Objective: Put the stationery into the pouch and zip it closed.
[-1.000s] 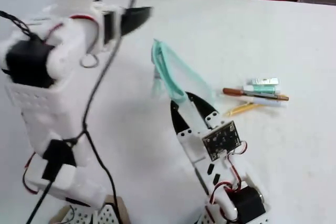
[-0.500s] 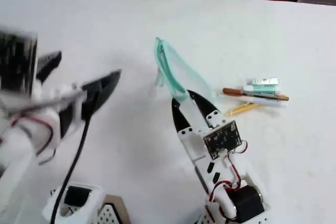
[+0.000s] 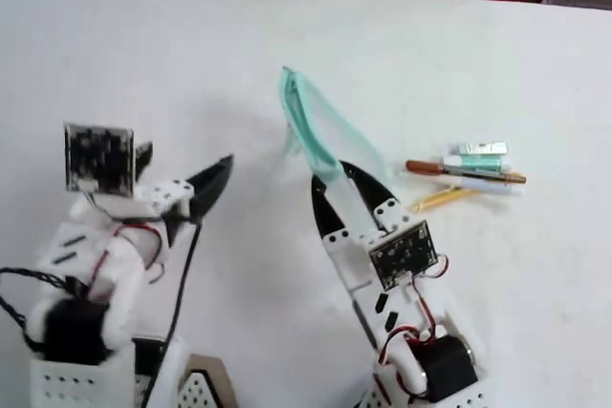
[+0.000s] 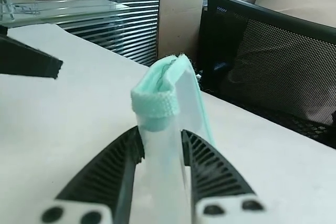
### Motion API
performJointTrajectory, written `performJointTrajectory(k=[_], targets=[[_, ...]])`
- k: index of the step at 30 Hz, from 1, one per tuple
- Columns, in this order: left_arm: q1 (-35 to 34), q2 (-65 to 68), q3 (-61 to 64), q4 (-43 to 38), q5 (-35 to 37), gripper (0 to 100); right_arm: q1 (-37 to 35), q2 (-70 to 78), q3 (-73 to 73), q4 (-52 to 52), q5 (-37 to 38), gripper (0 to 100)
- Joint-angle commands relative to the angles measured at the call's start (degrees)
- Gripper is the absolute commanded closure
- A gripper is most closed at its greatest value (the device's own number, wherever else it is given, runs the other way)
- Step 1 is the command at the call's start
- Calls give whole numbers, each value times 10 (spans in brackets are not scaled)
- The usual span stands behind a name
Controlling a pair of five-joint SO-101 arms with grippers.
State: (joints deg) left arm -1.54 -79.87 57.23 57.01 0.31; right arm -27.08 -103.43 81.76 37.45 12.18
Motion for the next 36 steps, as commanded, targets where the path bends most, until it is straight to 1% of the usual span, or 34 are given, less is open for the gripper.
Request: performJointTrajectory(k=[1,3,7,11,14,17,22,24,26,30,33,36], targets=[[-5,-37,84,-82,56,645,11,4,-4,-35,55,981],[-5,-37,101,-96,70,645,11,4,-4,-50,77,981],[3,-37,108,-91,73,645,10,5,-22,-55,84,981],[38,-39,113,-78,71,644,8,6,-77,-33,81,981],[60,-40,108,-64,72,643,-19,28,-116,-20,83,981],[64,-40,108,-62,72,642,-43,102,-162,-15,82,981],[64,-73,110,-57,73,642,-59,294,-263,-44,76,980],[65,-105,109,-35,73,642,-56,363,-315,-51,39,980],[65,-145,109,-12,73,642,-40,420,-367,-41,-17,980],[77,-227,112,28,70,641,0,492,-449,5,-128,978],[133,-250,113,40,64,641,28,523,-477,22,-190,978],[201,-244,111,39,13,636,43,540,-484,21,-218,978]])
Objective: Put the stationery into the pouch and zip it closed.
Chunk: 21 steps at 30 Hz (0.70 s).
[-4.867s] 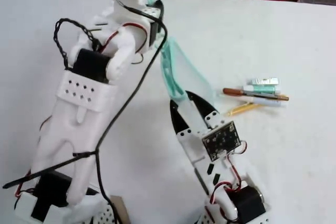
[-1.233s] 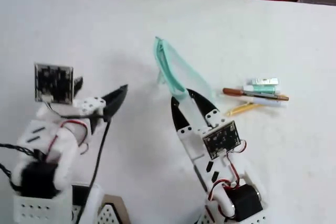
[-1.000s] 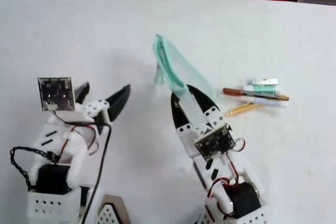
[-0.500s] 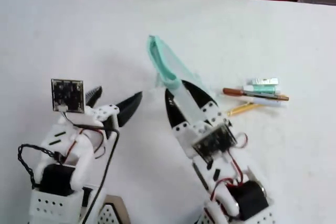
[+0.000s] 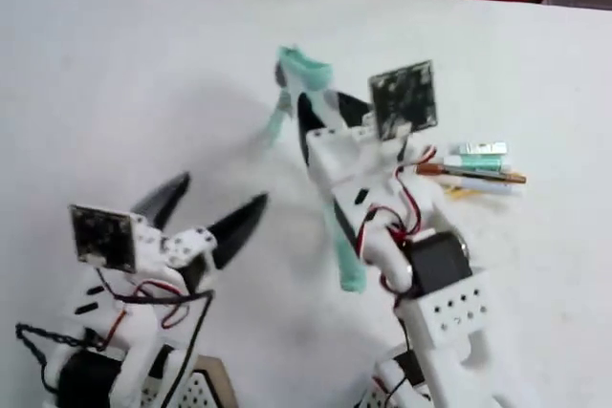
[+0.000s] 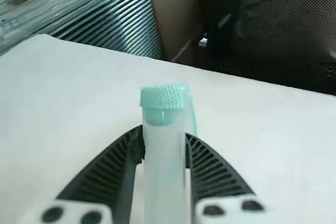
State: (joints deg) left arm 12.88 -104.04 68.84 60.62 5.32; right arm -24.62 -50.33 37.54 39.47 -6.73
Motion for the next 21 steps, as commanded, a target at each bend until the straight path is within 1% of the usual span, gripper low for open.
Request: performJointTrajectory(k=[1,3,7,11,16,21], targets=[[75,-2,-7,3,-47,629,20,14,-41,-1,-29,978],[103,-1,-8,-12,-49,621,17,20,-41,0,-31,978],[136,1,-10,-32,-50,623,-2,21,-41,-4,-31,978],[144,1,-14,-34,-50,623,-57,19,-41,0,-31,978],[133,0,15,-43,-51,623,-114,15,-47,14,-30,978],[58,-2,60,-90,-47,623,-145,15,-73,75,-31,978]])
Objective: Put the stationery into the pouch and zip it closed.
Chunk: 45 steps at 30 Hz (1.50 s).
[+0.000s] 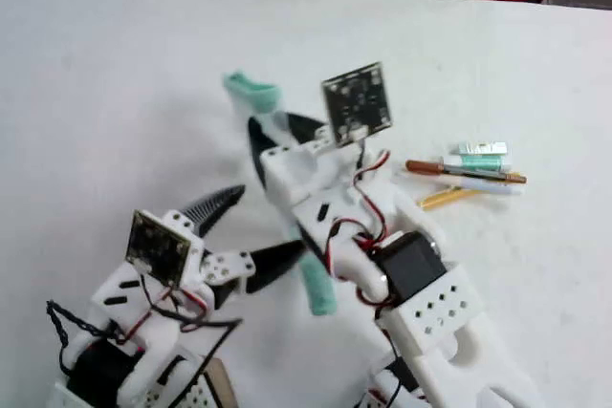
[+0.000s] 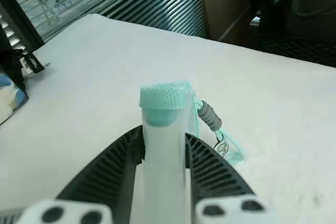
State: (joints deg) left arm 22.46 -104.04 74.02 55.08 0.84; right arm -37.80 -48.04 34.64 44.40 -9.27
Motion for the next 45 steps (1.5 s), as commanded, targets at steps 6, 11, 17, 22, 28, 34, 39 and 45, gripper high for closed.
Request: performJointTrajectory(k=[6,11,17,22,28,34,39,45], targets=[[-55,-2,36,-76,-2,623,-35,-7,-59,49,-5,978],[-38,-2,28,-74,12,623,-75,-4,-58,44,-2,978],[-12,-2,5,-43,24,623,-80,-2,-55,23,-1,978],[-15,-1,24,-47,24,623,-82,-7,-55,43,-1,978],[-18,-2,36,-48,25,623,-128,-50,-44,60,12,978],[-71,-2,41,-47,23,623,-128,-104,-36,65,68,979],[-86,-2,42,-44,23,623,-128,-147,4,60,102,980],[-86,-2,55,-44,23,623,-62,-155,18,59,113,980]])
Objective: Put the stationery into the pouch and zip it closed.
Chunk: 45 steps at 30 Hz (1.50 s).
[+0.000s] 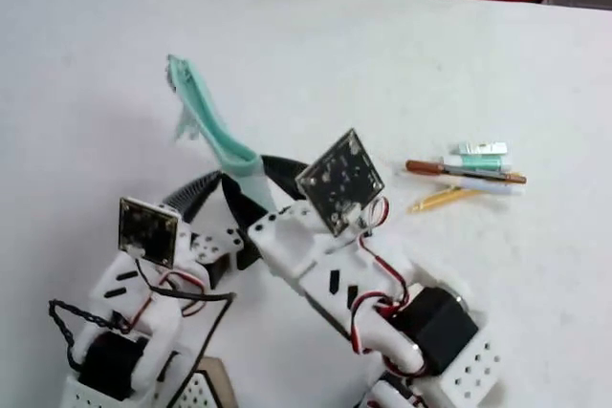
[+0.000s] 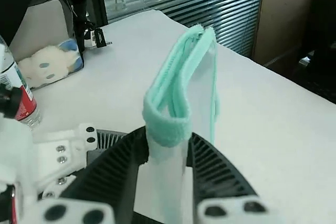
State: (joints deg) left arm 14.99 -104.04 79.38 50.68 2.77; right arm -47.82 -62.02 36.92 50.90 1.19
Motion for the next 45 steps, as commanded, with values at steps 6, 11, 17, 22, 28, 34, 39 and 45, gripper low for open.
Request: performJointTrajectory(k=[6,11,17,22,28,34,39,45], targets=[[-7,-2,1,1,4,623,109,-4,0,-1,11,981],[-6,-2,1,1,4,623,120,-3,47,-3,12,981],[58,-2,-3,30,4,623,99,-7,99,-35,11,981],[112,-2,-4,34,7,624,88,-2,121,-113,7,981],[67,-2,23,-33,4,653,2,-7,136,-99,7,981],[18,-2,57,-80,4,664,-22,-7,136,-98,8,981],[1,-2,57,-82,4,664,-20,-7,139,-95,7,981],[-1,-2,58,-82,3,664,-21,-8,139,-95,7,981]])
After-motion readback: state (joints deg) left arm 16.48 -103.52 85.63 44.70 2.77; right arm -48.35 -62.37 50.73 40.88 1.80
